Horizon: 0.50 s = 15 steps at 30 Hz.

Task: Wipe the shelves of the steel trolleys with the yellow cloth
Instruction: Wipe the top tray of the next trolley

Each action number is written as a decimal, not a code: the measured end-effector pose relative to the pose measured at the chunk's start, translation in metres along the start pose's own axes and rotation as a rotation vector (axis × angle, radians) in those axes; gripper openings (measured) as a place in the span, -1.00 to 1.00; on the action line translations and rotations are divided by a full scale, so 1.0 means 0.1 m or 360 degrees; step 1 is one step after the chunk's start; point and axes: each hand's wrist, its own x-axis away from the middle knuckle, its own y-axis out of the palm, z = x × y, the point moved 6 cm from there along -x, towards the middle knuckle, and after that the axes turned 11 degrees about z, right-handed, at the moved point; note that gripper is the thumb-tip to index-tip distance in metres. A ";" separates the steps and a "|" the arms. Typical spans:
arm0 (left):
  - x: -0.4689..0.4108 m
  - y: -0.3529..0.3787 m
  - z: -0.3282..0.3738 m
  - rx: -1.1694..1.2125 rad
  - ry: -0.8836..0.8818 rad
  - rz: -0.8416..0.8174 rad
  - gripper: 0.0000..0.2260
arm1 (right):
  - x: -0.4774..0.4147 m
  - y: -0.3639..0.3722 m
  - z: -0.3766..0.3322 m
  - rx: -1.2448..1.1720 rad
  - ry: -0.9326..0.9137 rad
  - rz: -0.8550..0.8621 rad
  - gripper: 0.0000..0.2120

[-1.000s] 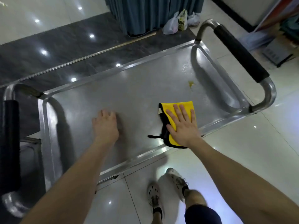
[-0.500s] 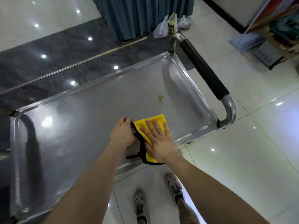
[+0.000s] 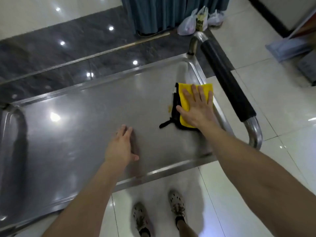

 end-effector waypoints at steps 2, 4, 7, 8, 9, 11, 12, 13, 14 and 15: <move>-0.01 -0.02 0.02 0.0008 0.0004 0.0007 0.18 | -0.51 0.02 -0.13 -0.0027 0.0003 -0.0005 -0.15; -0.01 -0.04 0.04 0.0016 0.0017 0.0036 0.17 | -0.96 0.04 -0.25 -0.0050 -0.0012 0.0013 -0.13; -0.05 -0.04 0.01 0.0026 -0.0004 0.0083 0.16 | -1.50 0.18 -0.58 -0.0035 -0.0122 -0.0021 -0.13; -0.06 -0.05 0.00 0.0023 -0.0013 0.0095 0.16 | -1.60 0.24 -0.69 -0.0032 -0.0164 -0.0028 -0.14; -0.07 -0.05 -0.02 0.0015 -0.0018 0.0107 0.16 | -1.66 0.29 -0.80 -0.0036 -0.0198 -0.0016 -0.14; -0.08 -0.06 -0.05 -0.0007 -0.0021 0.0134 0.16 | -1.71 0.33 -0.91 -0.0047 -0.0230 0.0025 -0.15; -0.09 -0.07 -0.06 -0.0017 -0.0019 0.0148 0.16 | -1.71 0.33 -0.93 -0.0059 -0.0229 0.0035 -0.15; -0.09 -0.09 -0.07 -0.0021 -0.0017 0.0156 0.17 | -1.70 0.33 -0.94 -0.0069 -0.0237 0.0035 -0.15; -0.09 -0.09 -0.07 -0.0024 -0.0015 0.0158 0.17 | -1.67 0.33 -0.96 -0.0075 -0.0260 0.0030 -0.16; -0.08 -0.10 -0.07 -0.0031 -0.0013 0.0158 0.18 | -1.61 0.33 -0.98 -0.0084 -0.0291 0.0025 -0.17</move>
